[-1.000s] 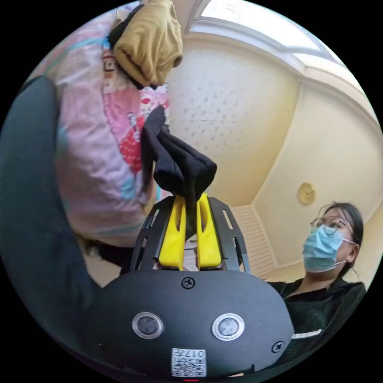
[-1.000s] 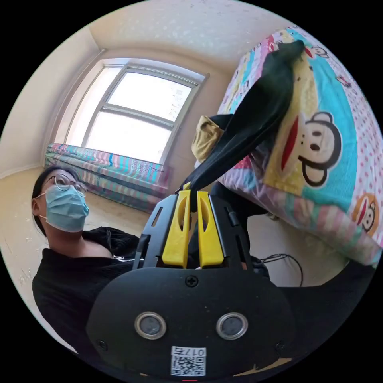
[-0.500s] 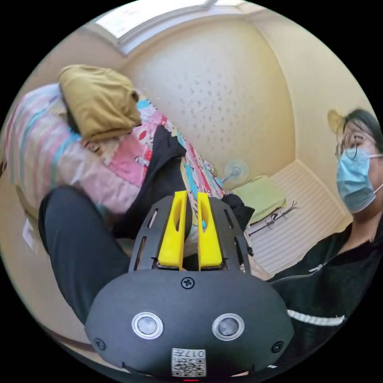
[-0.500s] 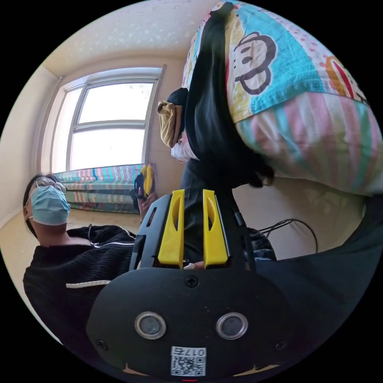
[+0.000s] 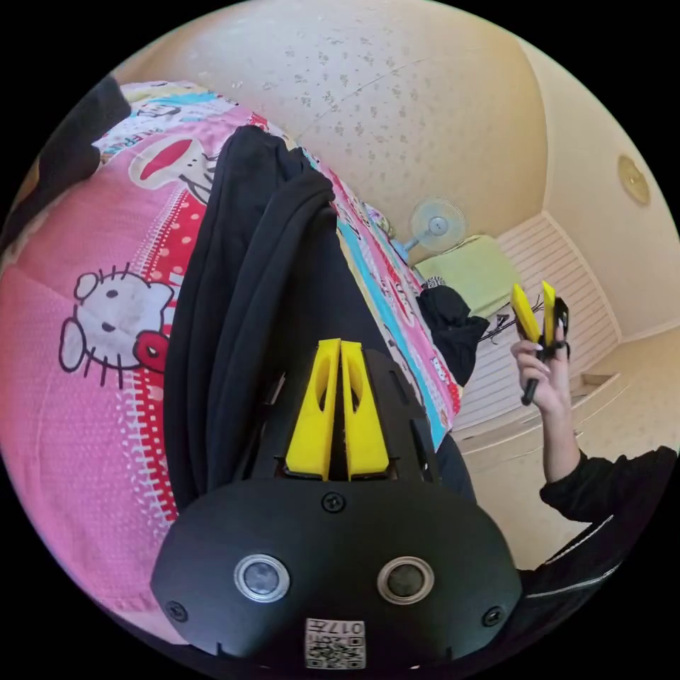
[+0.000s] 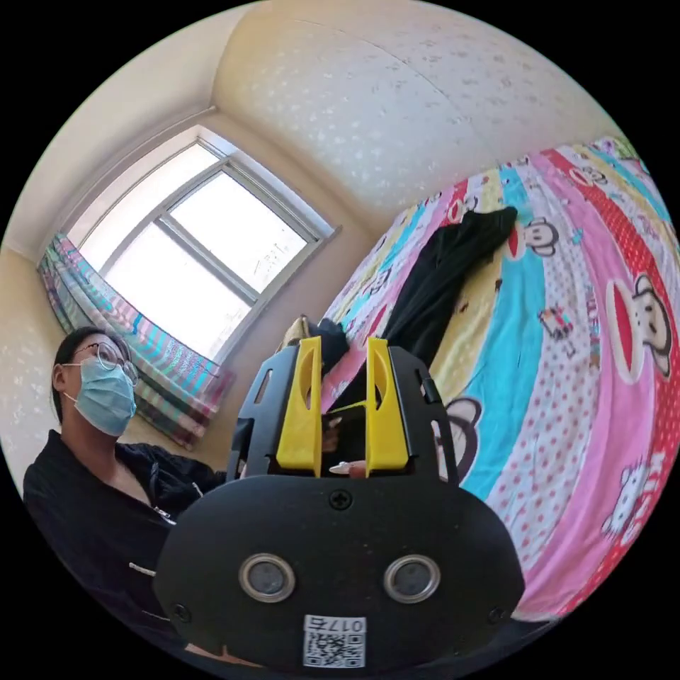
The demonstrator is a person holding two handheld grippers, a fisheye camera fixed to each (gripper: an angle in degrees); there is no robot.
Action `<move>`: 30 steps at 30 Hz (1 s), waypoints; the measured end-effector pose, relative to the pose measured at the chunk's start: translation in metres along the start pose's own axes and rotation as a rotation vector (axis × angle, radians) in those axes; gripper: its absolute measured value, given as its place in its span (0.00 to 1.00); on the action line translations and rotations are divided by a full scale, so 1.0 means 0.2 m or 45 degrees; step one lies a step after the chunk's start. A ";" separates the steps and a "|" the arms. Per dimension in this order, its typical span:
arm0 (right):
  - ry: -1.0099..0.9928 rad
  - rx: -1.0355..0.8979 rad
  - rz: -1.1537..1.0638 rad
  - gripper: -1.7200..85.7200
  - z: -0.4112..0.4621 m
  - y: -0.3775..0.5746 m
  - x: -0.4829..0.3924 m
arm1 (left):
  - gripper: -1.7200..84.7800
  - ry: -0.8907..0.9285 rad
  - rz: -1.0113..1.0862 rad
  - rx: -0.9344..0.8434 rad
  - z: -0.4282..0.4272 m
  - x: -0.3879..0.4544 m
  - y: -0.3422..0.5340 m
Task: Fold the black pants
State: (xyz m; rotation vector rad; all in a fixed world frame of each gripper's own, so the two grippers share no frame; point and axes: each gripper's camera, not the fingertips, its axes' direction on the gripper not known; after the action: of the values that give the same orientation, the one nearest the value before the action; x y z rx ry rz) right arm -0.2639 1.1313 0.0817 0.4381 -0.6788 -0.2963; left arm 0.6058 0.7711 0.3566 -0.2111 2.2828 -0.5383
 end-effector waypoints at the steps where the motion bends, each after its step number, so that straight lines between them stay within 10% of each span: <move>1: 0.016 0.068 -0.032 0.14 0.06 -0.11 0.10 | 0.01 0.021 0.002 0.003 0.01 -0.03 0.02; 16: 0.205 0.321 0.554 0.19 0.92 -0.71 1.91 | 0.01 0.055 0.068 -0.025 0.10 -0.22 0.16; 30: 0.109 0.430 0.492 0.06 1.00 -0.73 2.01 | 0.01 0.063 0.079 -0.007 0.02 -0.40 0.28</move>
State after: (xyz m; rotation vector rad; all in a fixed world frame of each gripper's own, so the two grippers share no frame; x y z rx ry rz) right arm -0.1143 0.7858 0.3662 0.6247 -0.7163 0.2056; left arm 0.6645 0.8454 0.3809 -0.1300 2.3311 -0.5108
